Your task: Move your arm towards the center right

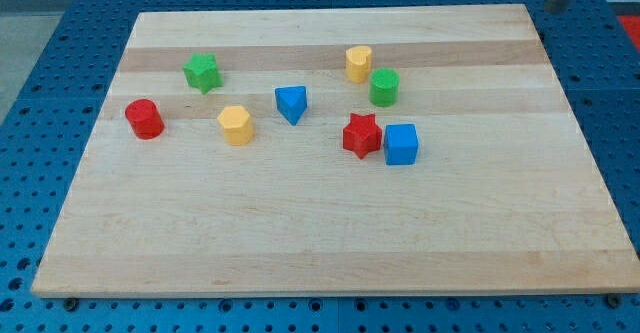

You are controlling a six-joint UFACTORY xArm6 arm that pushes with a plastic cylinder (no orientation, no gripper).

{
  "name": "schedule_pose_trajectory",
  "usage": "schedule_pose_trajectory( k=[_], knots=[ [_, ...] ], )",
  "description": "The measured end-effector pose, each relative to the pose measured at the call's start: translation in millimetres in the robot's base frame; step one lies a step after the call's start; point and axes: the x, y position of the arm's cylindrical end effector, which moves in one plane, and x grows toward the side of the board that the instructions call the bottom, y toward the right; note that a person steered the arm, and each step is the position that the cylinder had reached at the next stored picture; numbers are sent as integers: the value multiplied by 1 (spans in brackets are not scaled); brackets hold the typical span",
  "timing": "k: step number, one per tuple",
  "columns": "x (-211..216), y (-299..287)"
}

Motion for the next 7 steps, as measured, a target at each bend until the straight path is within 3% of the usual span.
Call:
schedule_pose_trajectory(
  k=[2, 3, 4, 6, 7],
  knots=[
    [0, 9],
    [37, -2],
    [66, -25],
    [74, -137],
    [74, -143]
  ],
)
